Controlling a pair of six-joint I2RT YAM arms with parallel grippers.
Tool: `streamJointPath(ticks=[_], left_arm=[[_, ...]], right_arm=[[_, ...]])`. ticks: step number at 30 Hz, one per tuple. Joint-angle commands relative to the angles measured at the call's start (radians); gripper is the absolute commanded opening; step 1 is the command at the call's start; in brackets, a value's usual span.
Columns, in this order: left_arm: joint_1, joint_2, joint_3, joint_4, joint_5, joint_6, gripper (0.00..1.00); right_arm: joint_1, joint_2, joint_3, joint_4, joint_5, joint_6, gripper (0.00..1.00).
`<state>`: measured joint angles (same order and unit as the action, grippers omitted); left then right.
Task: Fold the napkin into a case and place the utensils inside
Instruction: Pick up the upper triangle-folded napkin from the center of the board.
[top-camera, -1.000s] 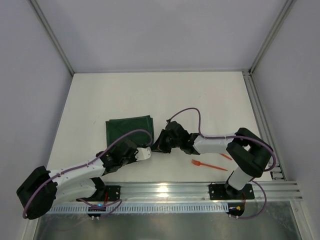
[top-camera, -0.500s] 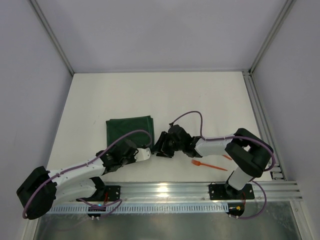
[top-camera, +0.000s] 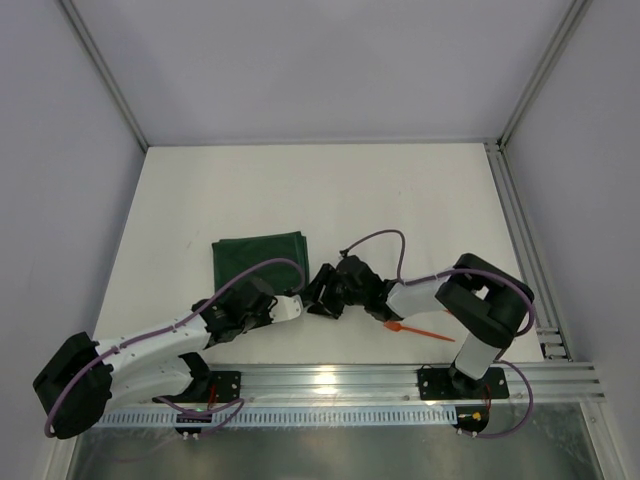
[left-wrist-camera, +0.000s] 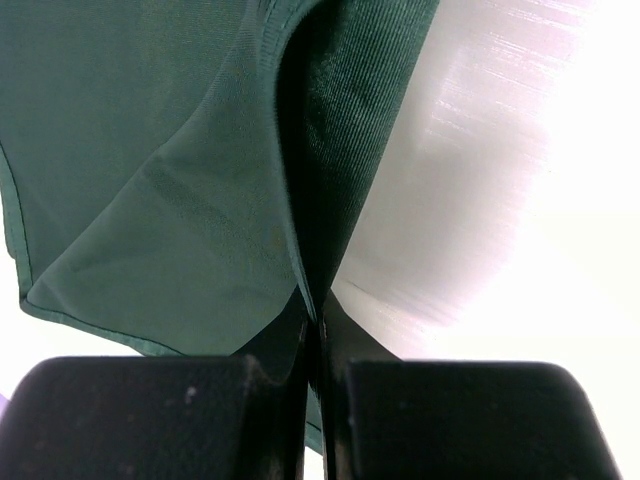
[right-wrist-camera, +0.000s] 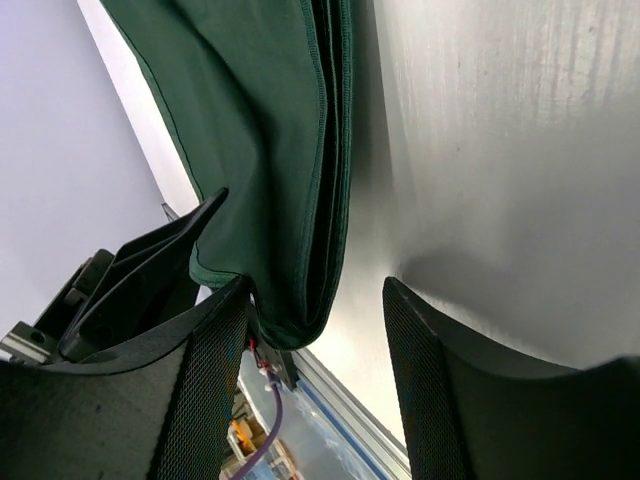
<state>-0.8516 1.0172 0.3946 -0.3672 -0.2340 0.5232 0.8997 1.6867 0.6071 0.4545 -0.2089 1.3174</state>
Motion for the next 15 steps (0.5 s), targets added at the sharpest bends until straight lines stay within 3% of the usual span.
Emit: streamJointPath(ticks=[1,5,10,15], left_arm=[[0.0,0.004,0.03,0.002,0.024,-0.017,0.0],[0.0,0.001,0.03,0.001,0.024,-0.022,0.0],[0.0,0.004,0.029,0.005,0.022,-0.02,0.0],[0.002,0.004,0.029,0.002,0.022,-0.026,0.0]], right_arm=[[0.022,0.033,0.002,0.114,0.045,0.081,0.6],[0.037,0.01,-0.085,0.257,0.094,0.183,0.6],[0.042,-0.03,-0.125,0.222,0.141,0.174,0.6],[0.077,-0.06,-0.159,0.294,0.203,0.252,0.6]])
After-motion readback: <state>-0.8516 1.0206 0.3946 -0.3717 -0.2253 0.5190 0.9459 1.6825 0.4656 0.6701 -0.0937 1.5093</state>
